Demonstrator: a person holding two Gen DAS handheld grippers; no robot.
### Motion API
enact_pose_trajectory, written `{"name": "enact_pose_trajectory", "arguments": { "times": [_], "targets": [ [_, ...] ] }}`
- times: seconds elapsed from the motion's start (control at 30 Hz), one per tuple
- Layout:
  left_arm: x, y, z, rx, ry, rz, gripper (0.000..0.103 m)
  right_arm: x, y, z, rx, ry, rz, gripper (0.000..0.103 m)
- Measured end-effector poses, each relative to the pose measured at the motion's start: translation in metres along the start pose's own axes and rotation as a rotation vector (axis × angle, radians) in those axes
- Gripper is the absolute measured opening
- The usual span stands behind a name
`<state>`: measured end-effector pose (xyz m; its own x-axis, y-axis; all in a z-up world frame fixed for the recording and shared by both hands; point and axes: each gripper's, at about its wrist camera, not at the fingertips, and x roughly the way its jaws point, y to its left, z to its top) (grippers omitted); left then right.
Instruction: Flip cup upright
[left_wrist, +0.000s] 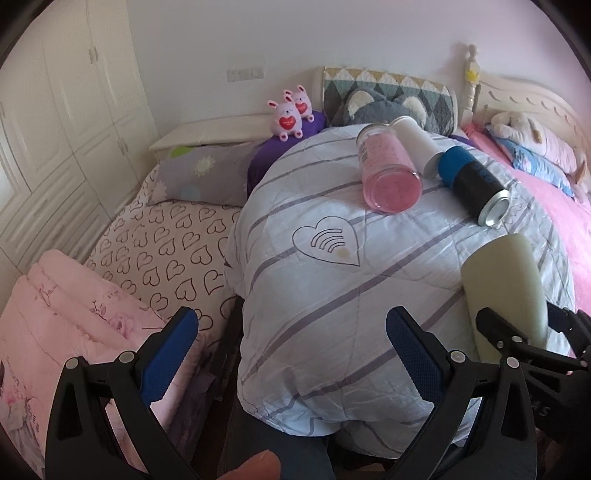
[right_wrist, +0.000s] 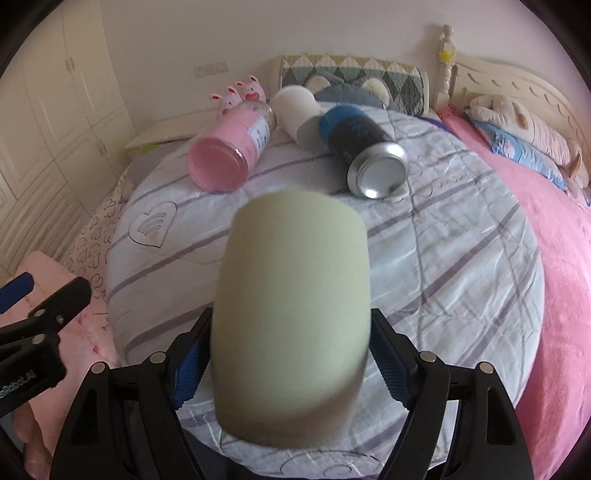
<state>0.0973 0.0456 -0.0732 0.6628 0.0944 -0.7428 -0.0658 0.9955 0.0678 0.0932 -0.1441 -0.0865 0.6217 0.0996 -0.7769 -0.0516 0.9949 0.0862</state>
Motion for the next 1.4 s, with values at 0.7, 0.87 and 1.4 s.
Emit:
{"name": "enact_pose_trajectory", "arguments": {
  "times": [0.7,0.87,1.4],
  "targets": [
    [-0.039,-0.067,-0.004,0.032,0.035,-0.023,0.103,-0.085,-0.074,-0.014,0.100,-0.135,-0.011,0.080],
    [-0.046,-0.082,-0.001,0.055,0.031,-0.027,0.103,-0.087,-0.091,-0.013,0.128,-0.138,-0.013,0.080],
    [-0.029,-0.122,0.016,0.050,0.103,-0.063,0.103,-0.071,-0.121,0.002,0.136,-0.108,0.019,0.080]
  ]
}}
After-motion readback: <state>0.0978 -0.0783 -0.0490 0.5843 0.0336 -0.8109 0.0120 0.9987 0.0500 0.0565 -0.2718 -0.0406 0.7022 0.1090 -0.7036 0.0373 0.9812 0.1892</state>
